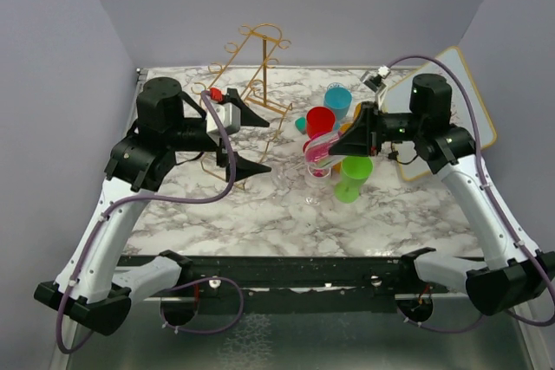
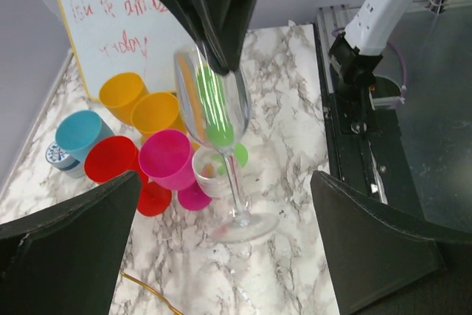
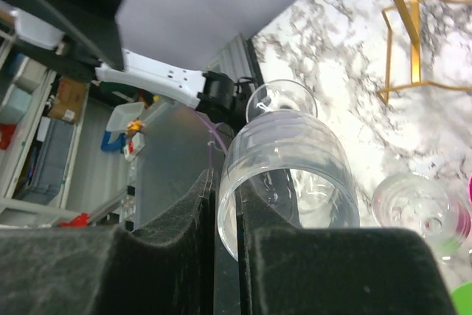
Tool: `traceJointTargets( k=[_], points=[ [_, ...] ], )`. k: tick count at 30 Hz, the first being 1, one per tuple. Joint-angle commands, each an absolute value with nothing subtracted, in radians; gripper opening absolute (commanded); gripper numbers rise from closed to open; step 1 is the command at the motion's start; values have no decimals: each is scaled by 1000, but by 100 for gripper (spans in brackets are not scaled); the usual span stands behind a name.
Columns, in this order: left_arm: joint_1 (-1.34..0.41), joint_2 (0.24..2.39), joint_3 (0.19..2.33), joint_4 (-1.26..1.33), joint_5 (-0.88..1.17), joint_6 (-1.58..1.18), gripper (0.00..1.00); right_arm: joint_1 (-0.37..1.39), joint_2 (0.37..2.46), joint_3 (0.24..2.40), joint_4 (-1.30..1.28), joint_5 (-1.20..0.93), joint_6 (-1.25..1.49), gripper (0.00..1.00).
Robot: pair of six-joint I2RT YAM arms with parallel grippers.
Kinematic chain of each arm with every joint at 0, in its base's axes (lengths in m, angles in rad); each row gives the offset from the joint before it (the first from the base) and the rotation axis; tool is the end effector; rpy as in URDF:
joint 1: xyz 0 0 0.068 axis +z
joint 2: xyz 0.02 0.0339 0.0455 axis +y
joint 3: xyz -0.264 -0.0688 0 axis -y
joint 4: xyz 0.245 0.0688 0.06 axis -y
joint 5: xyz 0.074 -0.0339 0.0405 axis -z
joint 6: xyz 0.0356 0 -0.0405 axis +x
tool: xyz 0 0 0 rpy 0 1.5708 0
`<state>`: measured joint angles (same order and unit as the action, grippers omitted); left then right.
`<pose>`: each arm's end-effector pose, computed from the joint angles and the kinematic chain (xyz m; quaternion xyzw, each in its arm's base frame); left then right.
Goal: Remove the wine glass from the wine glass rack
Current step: Place the wine glass at the center of the board.
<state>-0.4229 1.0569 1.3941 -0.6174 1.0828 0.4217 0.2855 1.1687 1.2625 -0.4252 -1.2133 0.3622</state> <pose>0.1592 -0.1061 0.4560 0.5633 0.4975 -0.4120 0.5152 0.2178 0.0987 0.4110 -0.3052 0.6810 0.5918 0.3047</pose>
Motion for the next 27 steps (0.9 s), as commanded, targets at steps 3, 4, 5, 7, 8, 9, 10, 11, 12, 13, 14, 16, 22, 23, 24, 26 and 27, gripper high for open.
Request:
traceJointTargets(
  k=[3, 4, 5, 7, 8, 9, 10, 11, 12, 13, 14, 16, 22, 23, 24, 26, 27],
  points=[
    [-426, 1067, 1456, -496, 1080, 255, 99, 527, 1168, 1344, -715, -812, 212, 1],
    [-425, 1066, 1459, -477, 1059, 227, 99, 579, 1181, 1365, -751, -716, 202, 1],
    [-426, 1063, 1457, -457, 1032, 198, 99, 612, 1196, 1382, -786, -641, 190, 1],
    [-426, 1063, 1460, -427, 955, 145, 99, 642, 1221, 1396, -826, -535, 184, 0],
    [-425, 1066, 1464, -422, 908, 121, 99, 668, 1236, 1411, -845, -487, 179, 0],
    [-426, 1073, 1475, -424, 864, 87, 99, 701, 1250, 1424, -865, -448, 171, 0],
    [-425, 1085, 1494, -439, 826, 64, 99, 745, 1266, 1443, -887, -407, 162, 0],
    [-425, 1097, 1513, -466, 798, 56, 99, 795, 1281, 1461, -907, -362, 151, 0],
    [-425, 1110, 1525, -485, 776, 52, 99, 856, 1297, 1473, -926, -315, 146, 0],
    [-425, 1116, 1525, -490, 737, 38, 99, 897, 1313, 1482, -941, -254, 146, 0],
    [-425, 1119, 1525, -487, 695, 18, 99, 934, 1329, 1487, -956, -205, 141, 0],
    [-425, 1120, 1521, -486, 617, 4, 99, 994, 1358, 1481, -978, -124, 131, 1],
    [-422, 1099, 1555, -490, 263, -128, 99, 1119, 1386, 1411, -918, 47, 91, 1],
    [-421, 1092, 1556, -496, 111, -160, 99, 1130, 1386, 1396, -896, 69, 86, 0],
    [-420, 1081, 1554, -499, -47, -172, 99, 1138, 1388, 1383, -875, 85, 74, 0],
    [-417, 1068, 1547, -500, -197, -188, 99, 1144, 1397, 1358, -839, 109, 48, 0],
    [-415, 1069, 1552, -504, -215, -179, 99, 1144, 1406, 1353, -830, 106, 34, 1]
  ],
)
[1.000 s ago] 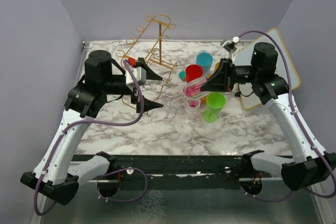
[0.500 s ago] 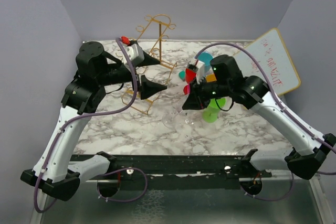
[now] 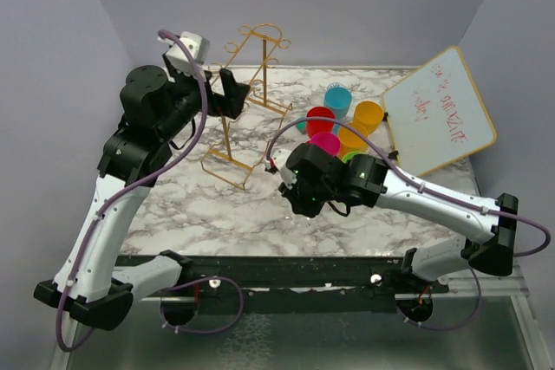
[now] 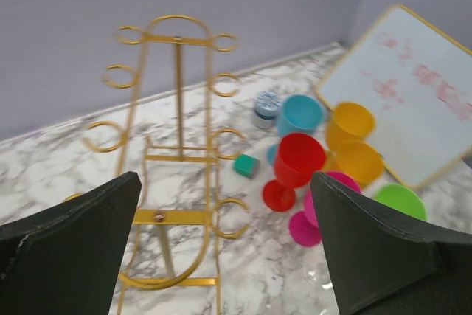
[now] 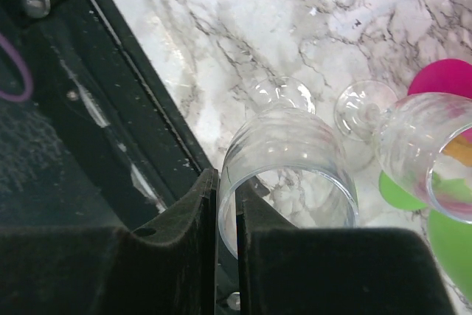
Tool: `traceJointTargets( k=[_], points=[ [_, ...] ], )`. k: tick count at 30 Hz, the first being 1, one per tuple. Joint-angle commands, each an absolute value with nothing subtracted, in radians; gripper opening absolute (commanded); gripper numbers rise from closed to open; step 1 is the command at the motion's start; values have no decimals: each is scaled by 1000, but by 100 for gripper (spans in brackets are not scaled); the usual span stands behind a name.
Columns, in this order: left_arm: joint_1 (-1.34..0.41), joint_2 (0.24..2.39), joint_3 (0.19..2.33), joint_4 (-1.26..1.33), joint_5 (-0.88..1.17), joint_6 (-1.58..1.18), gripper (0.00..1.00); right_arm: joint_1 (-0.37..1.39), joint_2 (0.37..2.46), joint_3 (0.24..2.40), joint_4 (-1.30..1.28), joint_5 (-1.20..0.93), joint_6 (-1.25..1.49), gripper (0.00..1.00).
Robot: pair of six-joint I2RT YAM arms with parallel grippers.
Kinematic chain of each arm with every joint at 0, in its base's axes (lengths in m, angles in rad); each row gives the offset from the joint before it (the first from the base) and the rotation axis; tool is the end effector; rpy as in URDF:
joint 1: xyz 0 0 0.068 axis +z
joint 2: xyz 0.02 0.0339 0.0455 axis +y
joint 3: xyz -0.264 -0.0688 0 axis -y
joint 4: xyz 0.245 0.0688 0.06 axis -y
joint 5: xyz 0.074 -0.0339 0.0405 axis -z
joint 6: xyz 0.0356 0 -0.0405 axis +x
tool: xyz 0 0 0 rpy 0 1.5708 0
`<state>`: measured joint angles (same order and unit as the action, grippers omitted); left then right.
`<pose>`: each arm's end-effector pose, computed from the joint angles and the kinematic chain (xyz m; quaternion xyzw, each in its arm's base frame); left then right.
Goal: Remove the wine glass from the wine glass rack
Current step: Place the wine glass at the center of the board.
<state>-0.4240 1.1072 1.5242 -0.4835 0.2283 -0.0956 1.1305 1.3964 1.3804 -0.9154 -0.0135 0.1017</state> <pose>0.1882 -0.0938 0.4965 0.1954 0.7030 -0.2547 0.6346 0.1213 0.2585 0.3416 -0.4689 0.8254 0.1868 0.2528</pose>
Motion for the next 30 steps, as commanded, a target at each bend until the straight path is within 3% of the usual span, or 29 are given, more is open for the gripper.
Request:
traceJointTargets(
  k=[1, 7, 10, 15, 20, 30],
  points=[
    [-413, 1079, 1565, -519, -217, -176, 99, 1144, 1413, 1348, -820, 101, 22, 1],
    [-372, 1153, 1617, -594, -248, -181, 99, 1144, 1399, 1279, -711, 132, 20, 1],
    [-275, 1151, 1594, -589, -161, -197, 99, 1144, 1375, 1227, -651, 78, 23, 1],
    [-164, 1149, 1545, -590, -89, -216, 99, 1144, 1422, 1268, -727, 78, 34, 4],
    [-104, 1066, 1399, -490, -321, -228, 99, 1144, 1518, 1358, -857, 117, 46, 21],
    [51, 1092, 1305, -518, -256, -301, 99, 1144, 1475, 1423, -823, 83, 32, 58]
  ],
)
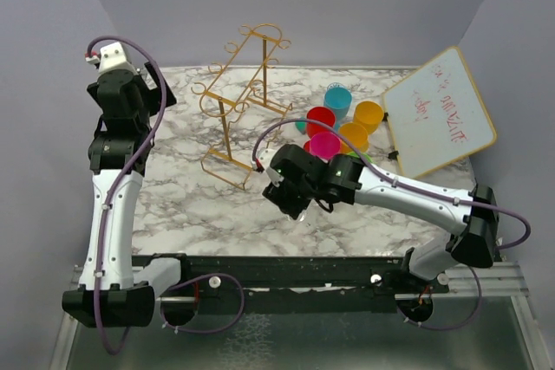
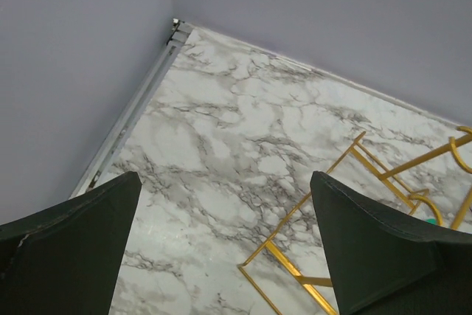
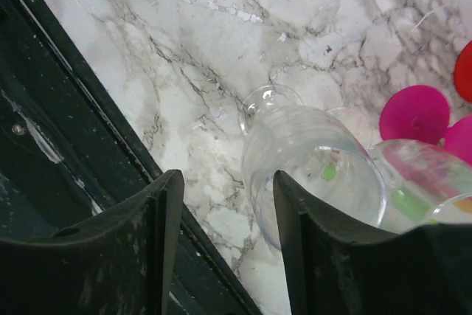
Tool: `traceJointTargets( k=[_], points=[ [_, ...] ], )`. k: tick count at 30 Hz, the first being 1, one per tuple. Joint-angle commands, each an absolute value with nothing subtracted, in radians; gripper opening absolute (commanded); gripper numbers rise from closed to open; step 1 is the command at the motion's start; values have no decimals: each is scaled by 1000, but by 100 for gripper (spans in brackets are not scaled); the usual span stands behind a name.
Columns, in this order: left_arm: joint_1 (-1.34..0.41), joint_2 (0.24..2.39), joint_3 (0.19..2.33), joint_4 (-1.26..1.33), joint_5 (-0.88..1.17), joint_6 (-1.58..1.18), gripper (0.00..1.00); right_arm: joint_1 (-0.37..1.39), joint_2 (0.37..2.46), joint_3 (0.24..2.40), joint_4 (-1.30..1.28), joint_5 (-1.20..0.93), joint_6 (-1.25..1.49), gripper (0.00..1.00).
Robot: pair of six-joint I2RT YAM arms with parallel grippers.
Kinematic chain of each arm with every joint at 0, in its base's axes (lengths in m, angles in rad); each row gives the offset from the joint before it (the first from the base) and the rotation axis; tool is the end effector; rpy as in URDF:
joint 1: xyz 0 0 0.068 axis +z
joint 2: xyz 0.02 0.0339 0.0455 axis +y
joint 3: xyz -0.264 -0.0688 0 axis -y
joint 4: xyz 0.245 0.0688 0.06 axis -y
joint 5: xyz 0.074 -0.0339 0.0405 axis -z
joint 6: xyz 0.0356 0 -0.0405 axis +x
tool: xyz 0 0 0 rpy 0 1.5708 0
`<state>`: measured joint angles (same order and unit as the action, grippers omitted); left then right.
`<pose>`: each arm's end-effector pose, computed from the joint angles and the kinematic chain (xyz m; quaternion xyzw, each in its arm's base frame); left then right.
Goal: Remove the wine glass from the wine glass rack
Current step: Place the wine glass at the center of the board, then reset both arms
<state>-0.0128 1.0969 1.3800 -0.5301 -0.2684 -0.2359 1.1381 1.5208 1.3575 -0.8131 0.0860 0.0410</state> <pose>0.2231 0.0066 0.4480 -0.1687 0.7677 0.0292 0.6175 0.1368 0.2889 0.3058 -0.4874 0.8217 0.1285 0.2660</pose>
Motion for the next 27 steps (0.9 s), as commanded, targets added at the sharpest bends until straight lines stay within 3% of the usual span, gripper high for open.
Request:
traceJointTargets(
  k=[1, 4, 7, 9, 13, 23, 27],
  points=[
    [64, 1092, 1287, -516, -243, -318, 99, 1144, 1467, 1438, -821, 82, 32, 64],
    [87, 1084, 1234, -508, -225, -351, 99, 1144, 1425, 1465, -777, 99, 37, 74],
    [95, 1073, 1195, -506, -204, -341, 99, 1144, 1371, 1492, -719, 126, 32, 91],
    [96, 1060, 1163, -503, -169, -319, 99, 1142, 1341, 1511, -673, 179, 35, 94],
    [95, 1032, 1092, -511, -136, -329, 99, 1035, 1312, 1535, -597, 269, 38, 97],
    [96, 1020, 1104, -551, -124, -326, 99, 378, 1368, 1598, -595, 69, 161, 100],
    [95, 1032, 1138, -560, -122, -309, 99, 318, 1353, 1549, -556, 220, 204, 100]
  ],
)
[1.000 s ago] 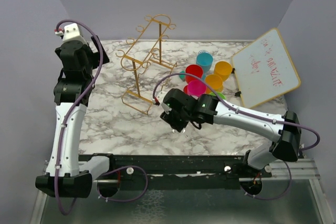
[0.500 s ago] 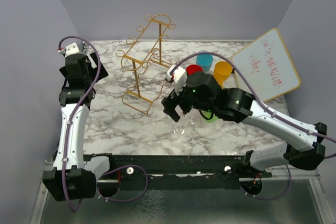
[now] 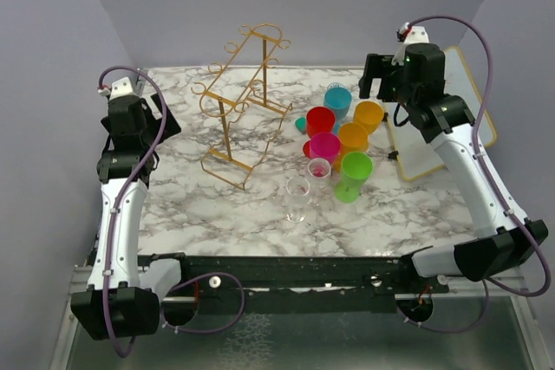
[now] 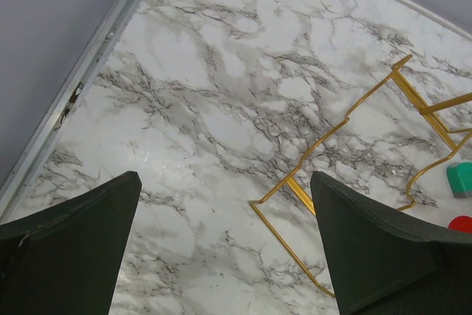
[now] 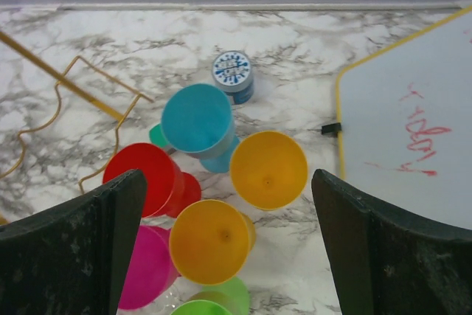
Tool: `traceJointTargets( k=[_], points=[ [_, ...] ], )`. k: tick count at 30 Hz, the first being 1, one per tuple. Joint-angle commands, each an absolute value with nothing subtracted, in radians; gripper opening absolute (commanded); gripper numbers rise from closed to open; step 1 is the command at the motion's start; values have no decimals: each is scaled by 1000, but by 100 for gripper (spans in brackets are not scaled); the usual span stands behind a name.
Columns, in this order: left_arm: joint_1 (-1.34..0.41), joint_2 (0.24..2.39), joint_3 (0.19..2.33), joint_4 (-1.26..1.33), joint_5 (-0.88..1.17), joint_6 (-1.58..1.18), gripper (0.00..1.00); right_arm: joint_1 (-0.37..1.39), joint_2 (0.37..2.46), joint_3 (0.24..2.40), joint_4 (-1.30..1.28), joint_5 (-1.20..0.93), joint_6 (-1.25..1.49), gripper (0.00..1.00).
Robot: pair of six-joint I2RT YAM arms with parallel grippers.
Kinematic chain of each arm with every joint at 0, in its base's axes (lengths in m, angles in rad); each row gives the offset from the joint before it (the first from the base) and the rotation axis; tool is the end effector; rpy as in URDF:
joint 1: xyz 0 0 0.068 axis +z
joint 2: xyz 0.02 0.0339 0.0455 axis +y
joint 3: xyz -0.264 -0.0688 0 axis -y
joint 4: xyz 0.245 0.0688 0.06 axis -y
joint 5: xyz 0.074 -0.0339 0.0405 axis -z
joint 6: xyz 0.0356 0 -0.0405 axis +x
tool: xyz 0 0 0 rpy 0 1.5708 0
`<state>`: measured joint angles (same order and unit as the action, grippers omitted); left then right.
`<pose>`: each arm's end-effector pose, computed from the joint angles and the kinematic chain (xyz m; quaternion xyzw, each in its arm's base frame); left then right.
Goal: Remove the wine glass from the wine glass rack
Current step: Reset both arms
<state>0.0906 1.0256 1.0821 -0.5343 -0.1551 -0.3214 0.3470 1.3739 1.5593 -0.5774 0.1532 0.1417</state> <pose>0.2199 0.0255 0.3628 -0.2136 0.8255 0.0061 0.5223 0.2830 0.0966 0.4348 -0.0426 0.8288 0.0724 0.5532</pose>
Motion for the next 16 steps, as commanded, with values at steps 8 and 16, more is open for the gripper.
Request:
traceJointTargets(
  k=[8, 16],
  points=[
    [96, 1062, 1259, -569, -54, -339, 99, 318, 1351, 1583, -695, 288, 285, 100],
    [96, 1062, 1299, -587, -82, -333, 99, 318, 1302, 1484, -635, 400, 293, 100]
  ],
)
